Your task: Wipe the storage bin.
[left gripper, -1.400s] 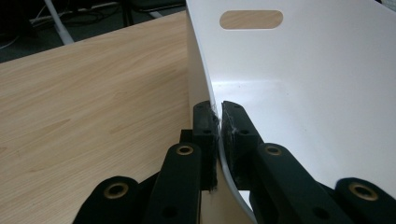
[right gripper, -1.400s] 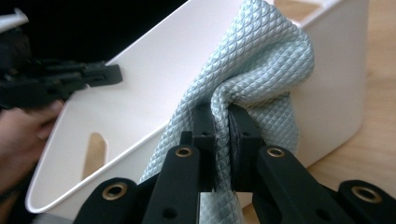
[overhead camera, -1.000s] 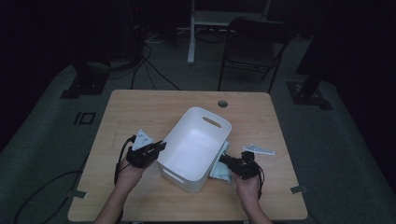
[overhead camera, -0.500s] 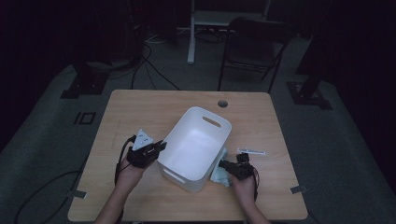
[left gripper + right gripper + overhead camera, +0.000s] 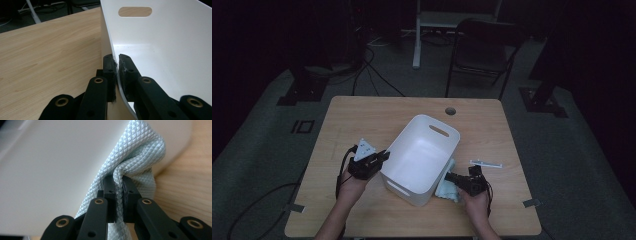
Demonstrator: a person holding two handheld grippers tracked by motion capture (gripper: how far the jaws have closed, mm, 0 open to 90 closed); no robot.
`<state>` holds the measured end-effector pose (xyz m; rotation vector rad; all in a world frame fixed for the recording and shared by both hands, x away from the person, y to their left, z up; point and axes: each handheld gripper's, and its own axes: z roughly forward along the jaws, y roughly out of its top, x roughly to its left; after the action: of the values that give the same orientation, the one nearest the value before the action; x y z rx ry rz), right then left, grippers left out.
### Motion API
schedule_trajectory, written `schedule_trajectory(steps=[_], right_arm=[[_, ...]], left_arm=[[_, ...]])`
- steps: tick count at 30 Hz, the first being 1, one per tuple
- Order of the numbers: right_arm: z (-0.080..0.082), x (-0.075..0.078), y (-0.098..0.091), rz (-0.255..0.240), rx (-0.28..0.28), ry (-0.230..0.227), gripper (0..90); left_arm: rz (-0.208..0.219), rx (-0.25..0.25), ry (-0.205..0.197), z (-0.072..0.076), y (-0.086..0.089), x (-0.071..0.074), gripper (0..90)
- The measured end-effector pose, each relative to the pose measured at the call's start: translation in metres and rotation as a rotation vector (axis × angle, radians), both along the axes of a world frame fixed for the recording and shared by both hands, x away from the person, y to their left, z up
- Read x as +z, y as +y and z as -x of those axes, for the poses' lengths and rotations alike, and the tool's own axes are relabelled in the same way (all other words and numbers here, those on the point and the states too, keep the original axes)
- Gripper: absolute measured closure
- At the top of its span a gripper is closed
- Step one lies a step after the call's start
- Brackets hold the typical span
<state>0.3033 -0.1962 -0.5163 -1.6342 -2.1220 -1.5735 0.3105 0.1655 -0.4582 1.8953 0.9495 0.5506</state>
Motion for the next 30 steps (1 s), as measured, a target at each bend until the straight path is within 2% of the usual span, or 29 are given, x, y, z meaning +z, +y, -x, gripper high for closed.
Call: schedule_trajectory(steps=[3,6,7,8,10,12,14,18,24,25,30], right_arm=[[0.01,0.018,0.001,-0.037,0.022,-0.056,83.9],[0.017,0.034,0.0,-0.118,0.045,-0.087,83.8],[0.018,0.037,0.0,-0.124,0.049,-0.095,83.7],[0.019,0.041,0.0,-0.124,0.052,-0.106,83.7],[0.02,0.044,0.002,-0.093,0.051,-0.125,83.7],[0.02,0.041,0.004,-0.072,0.042,-0.144,83.7],[0.02,0.038,0.007,-0.043,0.033,-0.142,83.7],[0.014,0.024,0.006,-0.01,0.003,-0.113,83.8],[0.006,0.005,0.004,0.024,-0.024,-0.062,83.9],[0.0,-0.005,0.003,0.033,-0.033,-0.025,83.9],[-0.011,-0.02,0.001,0.057,-0.045,0.026,84.0]], left_arm=[[0.0,0.001,0.0,0.0,0.0,0.0,84.2],[0.0,0.002,-0.001,0.0,0.0,0.0,84.2],[0.001,0.001,0.0,0.0,0.0,0.0,84.2],[0.002,0.0,-0.001,0.0,0.0,0.0,84.2],[-0.001,-0.003,-0.003,0.0,-0.001,0.0,84.3],[-0.004,-0.009,-0.003,0.0,-0.001,0.0,84.4],[0.001,-0.01,-0.003,0.0,-0.001,0.0,84.4],[-0.009,-0.016,-0.008,0.0,-0.003,0.0,84.2],[0.0,-0.018,0.001,0.0,-0.003,0.0,84.0],[-0.001,-0.019,-0.001,0.0,-0.004,0.0,83.8],[0.003,-0.02,0.002,0.0,-0.004,0.0,83.5]])
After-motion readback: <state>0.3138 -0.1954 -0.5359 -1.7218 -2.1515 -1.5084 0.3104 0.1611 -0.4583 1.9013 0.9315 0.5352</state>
